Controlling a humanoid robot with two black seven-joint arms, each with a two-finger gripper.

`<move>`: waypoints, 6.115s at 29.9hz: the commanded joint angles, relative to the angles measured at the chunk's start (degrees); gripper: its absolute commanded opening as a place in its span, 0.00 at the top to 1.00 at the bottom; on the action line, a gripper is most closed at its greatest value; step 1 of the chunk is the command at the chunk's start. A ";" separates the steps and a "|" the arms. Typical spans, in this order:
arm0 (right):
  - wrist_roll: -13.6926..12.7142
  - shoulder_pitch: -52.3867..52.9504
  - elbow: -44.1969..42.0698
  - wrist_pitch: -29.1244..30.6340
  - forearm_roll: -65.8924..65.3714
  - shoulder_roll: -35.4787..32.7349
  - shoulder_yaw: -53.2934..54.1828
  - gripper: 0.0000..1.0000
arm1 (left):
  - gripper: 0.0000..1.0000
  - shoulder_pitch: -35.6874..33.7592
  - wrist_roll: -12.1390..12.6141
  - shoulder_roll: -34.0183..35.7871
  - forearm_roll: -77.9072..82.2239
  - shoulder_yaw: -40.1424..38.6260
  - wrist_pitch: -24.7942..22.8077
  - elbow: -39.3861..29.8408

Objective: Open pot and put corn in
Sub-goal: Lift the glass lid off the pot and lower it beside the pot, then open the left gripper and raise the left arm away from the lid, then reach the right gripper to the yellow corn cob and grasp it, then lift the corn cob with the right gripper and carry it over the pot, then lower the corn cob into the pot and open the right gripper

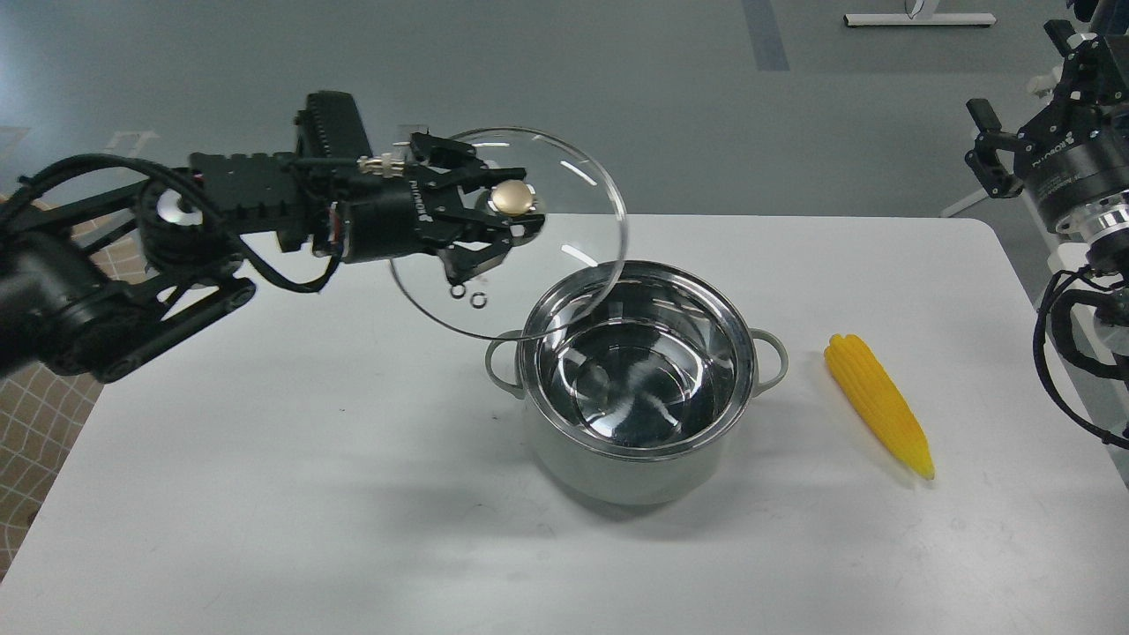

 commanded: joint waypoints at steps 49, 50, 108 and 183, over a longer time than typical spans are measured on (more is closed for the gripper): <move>0.00 -1.72 0.00 0.00 0.00 0.17 0.00 0.00 | 0.41 29.43 0.01 -6.72 -17.66 0.30 24.65 28.97; 0.00 -1.72 0.00 0.00 0.00 0.17 0.00 0.00 | 0.40 29.43 0.01 -6.72 -17.66 0.30 24.65 28.97; 0.00 -5.85 29.28 0.00 -84.11 -18.30 -19.16 0.00 | 0.03 -4.23 0.01 -9.35 -92.81 -6.38 -22.60 14.20; 0.00 21.58 36.48 0.00 -86.66 5.53 -41.75 0.99 | 0.03 -4.06 0.01 -9.35 -93.07 -6.47 -22.42 14.29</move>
